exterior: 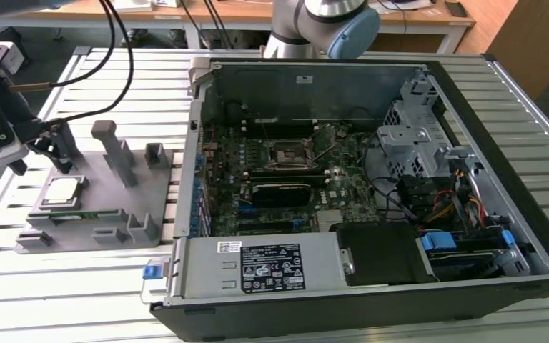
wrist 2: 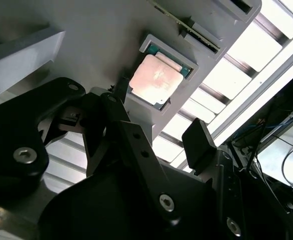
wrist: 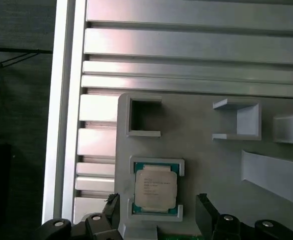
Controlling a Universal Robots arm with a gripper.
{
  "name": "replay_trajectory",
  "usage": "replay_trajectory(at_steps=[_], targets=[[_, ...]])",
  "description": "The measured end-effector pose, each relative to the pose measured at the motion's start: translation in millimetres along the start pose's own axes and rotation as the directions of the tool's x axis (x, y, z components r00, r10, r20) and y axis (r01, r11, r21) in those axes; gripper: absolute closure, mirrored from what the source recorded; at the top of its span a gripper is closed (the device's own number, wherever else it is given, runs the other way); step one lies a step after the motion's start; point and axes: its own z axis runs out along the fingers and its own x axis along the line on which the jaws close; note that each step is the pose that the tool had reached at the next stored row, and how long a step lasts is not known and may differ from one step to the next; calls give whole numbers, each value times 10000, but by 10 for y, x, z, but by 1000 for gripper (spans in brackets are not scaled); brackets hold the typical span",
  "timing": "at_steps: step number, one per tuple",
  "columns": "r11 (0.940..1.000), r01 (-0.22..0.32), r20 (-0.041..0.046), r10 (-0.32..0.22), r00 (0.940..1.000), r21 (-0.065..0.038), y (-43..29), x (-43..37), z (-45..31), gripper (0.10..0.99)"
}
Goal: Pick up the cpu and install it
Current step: 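Pick up the cpu and move it towards the insertion slot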
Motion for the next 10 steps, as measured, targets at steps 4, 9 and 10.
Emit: replay_trajectory(at_steps=[4,9,10], targets=[[10000,2,10,-2,10000,-4,-9,0,42,380],[10000,2,24,-2,10000,-3,-14,-1,94,380],[10000,2,24,-2,10000,-3,-14,-1,105,380]])
